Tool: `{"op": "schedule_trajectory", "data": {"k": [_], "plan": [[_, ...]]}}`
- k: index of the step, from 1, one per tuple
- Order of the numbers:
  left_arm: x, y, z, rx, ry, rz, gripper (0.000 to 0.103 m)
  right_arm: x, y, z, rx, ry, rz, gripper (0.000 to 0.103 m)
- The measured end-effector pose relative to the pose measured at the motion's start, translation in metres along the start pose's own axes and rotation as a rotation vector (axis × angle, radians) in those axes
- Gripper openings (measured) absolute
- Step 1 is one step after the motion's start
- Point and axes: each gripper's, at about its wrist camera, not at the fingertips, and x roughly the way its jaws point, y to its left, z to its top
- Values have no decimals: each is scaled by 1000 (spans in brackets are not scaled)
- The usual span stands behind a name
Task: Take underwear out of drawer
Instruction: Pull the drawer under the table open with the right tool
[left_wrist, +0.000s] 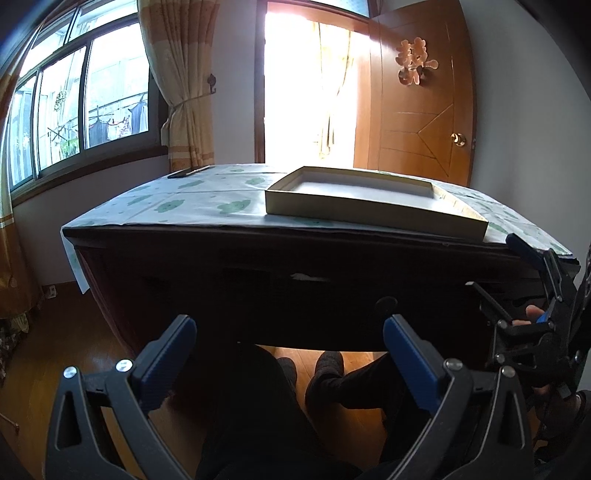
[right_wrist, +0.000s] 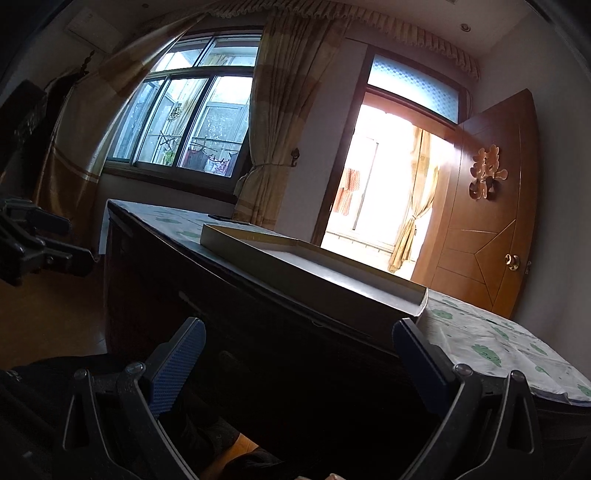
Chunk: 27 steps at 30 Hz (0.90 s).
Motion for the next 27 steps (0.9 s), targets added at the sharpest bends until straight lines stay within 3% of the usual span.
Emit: {"op": "schedule_trajectory", "data": {"k": [15,27], "plan": [[11,-22,-1,82,-15,-13,103,34,-11,-17,-75,-120,-24,102],[18,-38,0,100,3,-28,103,48,-9,-23,-157,-142,-44,102]]}}
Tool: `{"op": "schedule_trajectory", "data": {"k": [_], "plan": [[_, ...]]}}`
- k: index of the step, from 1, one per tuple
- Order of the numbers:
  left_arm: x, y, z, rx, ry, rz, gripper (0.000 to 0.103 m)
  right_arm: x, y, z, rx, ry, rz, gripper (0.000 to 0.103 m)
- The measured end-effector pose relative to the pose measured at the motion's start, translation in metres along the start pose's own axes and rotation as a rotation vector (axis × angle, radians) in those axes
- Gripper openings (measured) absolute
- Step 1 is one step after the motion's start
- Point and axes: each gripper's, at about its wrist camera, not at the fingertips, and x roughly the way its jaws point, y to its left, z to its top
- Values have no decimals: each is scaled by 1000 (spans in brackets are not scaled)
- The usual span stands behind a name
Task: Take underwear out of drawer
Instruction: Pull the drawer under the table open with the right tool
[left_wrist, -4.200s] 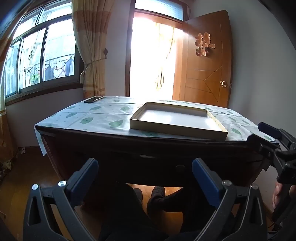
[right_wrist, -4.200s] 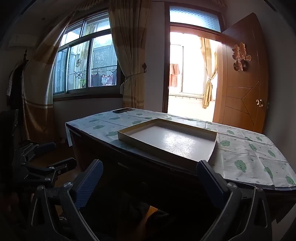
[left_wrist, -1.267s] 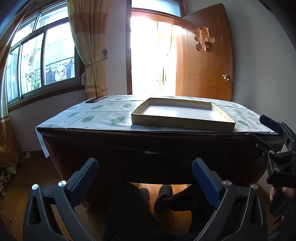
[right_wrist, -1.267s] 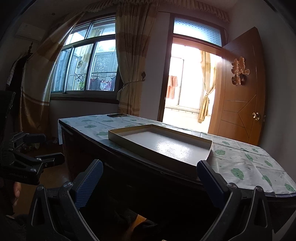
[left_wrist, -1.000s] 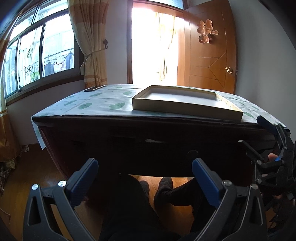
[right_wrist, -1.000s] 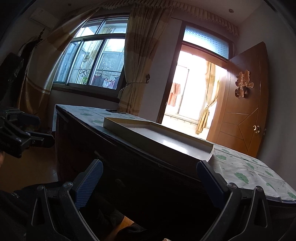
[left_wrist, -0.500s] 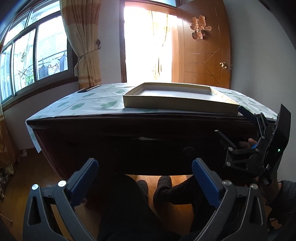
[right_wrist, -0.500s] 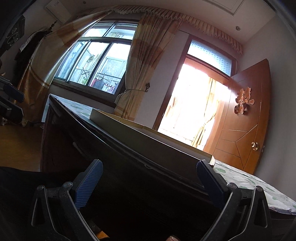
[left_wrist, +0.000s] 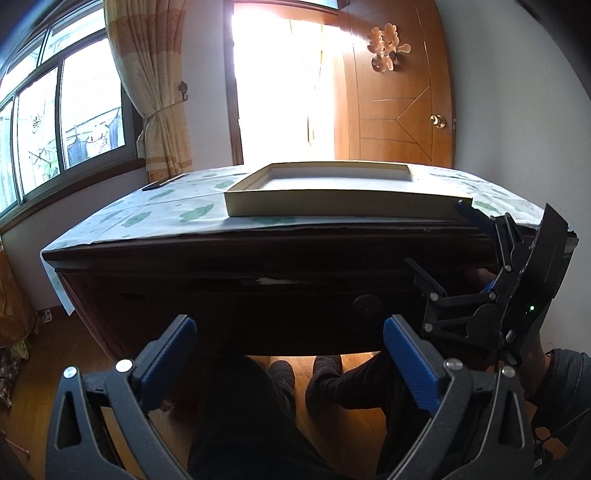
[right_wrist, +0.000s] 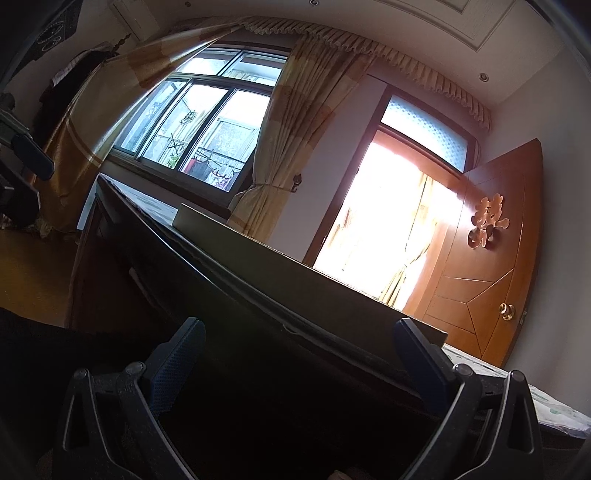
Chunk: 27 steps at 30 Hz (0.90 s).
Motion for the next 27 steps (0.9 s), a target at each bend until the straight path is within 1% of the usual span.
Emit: {"op": "schedule_trajectory", "data": {"k": [5,10,16,19,22,23,25,27], "plan": [[0,-1,-1,-3,10,-4,103,6,5,-2,-57,46,-8,102],[-4,2,-4,-21,9,-8,103,7,6,-2,-89,70,-14,102],[-5,7,-7,-45,9,-9,103,2,6,-3,-99,82,-26,102],[-6,9,-6,-54,5,-10,103,-2,8,-3,-95,90,-20,102],[-6,10,-7,-55,6,-12,103,-11,11,0,-130,49,-22,102],[-6,10,-7,-53,8,-12,103,-12,12,0,-136,48,-13,102],[-5,10,-7,-52,10,-13,103,-10,12,-1,-126,79,19,102],[-5,10,-6,-53,8,-13,103,-11,10,-1,-119,78,18,102]]}}
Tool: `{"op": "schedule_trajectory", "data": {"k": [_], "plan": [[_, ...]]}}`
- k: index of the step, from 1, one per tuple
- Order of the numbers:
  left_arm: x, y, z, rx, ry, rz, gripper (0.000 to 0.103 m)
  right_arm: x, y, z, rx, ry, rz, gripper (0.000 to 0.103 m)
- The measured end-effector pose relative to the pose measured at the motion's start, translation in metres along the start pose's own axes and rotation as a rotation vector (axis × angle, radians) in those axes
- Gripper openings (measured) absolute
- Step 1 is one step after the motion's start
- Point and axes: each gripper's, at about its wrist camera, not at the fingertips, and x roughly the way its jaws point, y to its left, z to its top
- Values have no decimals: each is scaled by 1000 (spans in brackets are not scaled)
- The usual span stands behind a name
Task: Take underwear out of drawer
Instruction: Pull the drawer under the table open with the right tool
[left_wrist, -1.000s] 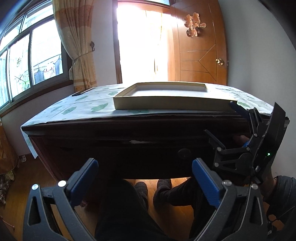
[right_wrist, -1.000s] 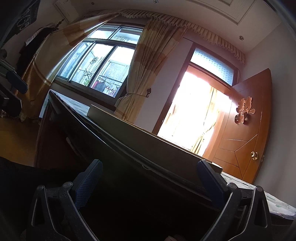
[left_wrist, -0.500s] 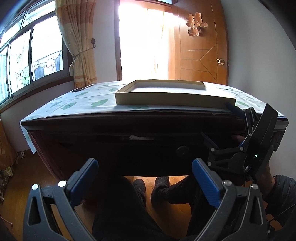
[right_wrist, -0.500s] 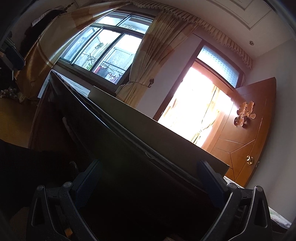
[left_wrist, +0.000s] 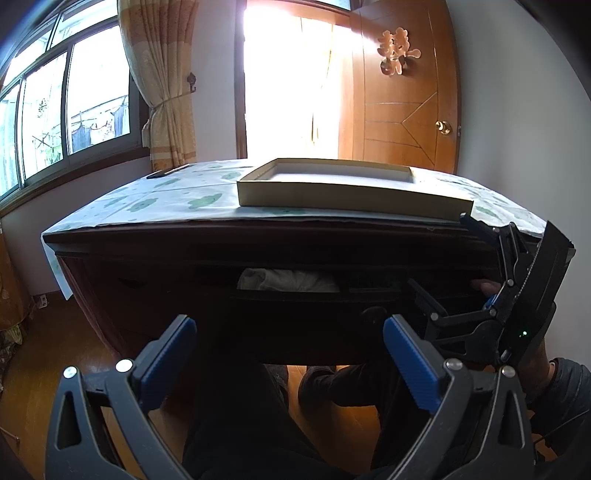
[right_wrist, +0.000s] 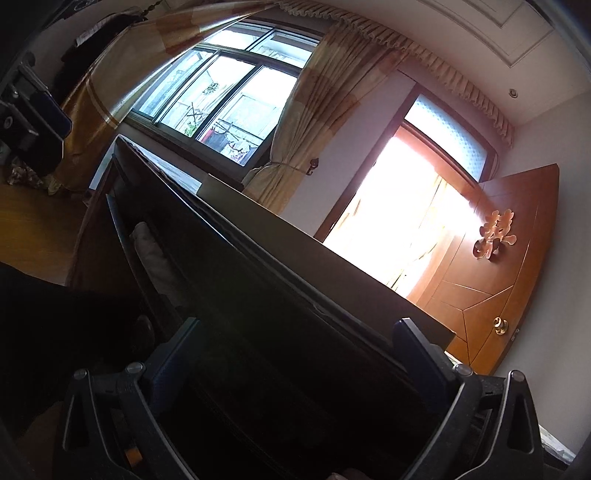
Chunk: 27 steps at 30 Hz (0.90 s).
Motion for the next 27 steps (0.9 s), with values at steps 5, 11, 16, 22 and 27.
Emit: {"op": "schedule_trajectory", "data": {"k": [5,11,16,22,27], "plan": [[-1,0,0,4,-1,-1,103,-6,-6,3,41,7,19,102],[-1,0,0,2,2,-1,103,-12,0,4,49,20,30,102],[-2,1,-1,-8,3,-3,103,-16,0,6,68,47,49,102],[-5,6,-2,-14,-1,-6,103,-19,3,6,77,68,65,102],[-8,9,-1,-21,-9,-9,103,-25,7,7,81,82,77,102]]}}
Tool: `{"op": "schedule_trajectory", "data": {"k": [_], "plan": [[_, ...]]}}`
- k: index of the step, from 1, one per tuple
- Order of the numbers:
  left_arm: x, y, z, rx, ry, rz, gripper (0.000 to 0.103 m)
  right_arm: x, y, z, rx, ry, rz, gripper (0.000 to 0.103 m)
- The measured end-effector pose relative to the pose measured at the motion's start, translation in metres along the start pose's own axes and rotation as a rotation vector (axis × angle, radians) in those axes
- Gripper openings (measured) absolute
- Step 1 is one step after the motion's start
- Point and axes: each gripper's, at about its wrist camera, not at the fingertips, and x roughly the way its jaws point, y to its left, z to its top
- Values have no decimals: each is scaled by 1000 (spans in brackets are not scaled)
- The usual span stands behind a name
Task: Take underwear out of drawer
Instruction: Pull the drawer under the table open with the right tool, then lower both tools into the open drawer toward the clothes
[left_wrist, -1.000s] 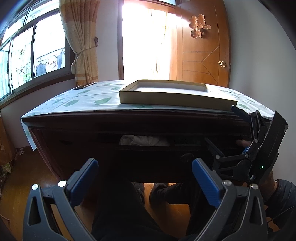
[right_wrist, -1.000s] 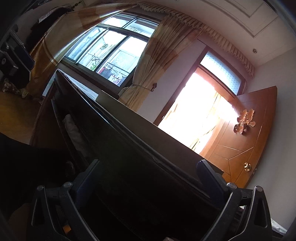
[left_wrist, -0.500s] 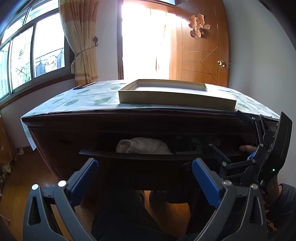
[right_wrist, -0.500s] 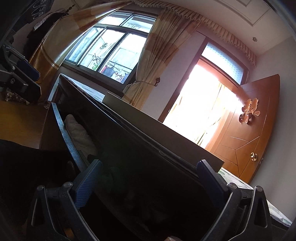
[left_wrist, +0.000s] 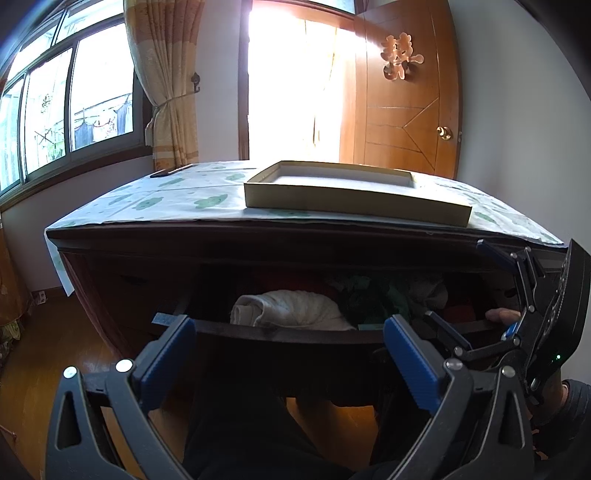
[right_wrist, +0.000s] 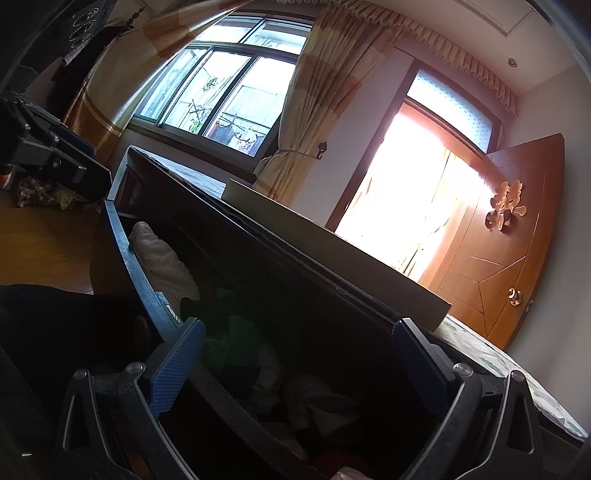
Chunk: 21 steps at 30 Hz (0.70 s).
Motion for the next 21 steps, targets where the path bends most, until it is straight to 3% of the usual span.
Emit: {"op": "schedule_trajectory", "data": {"k": [21], "plan": [[-5,1,2,12,8,2,103,-13,-5,9,78,114,86,102]]}}
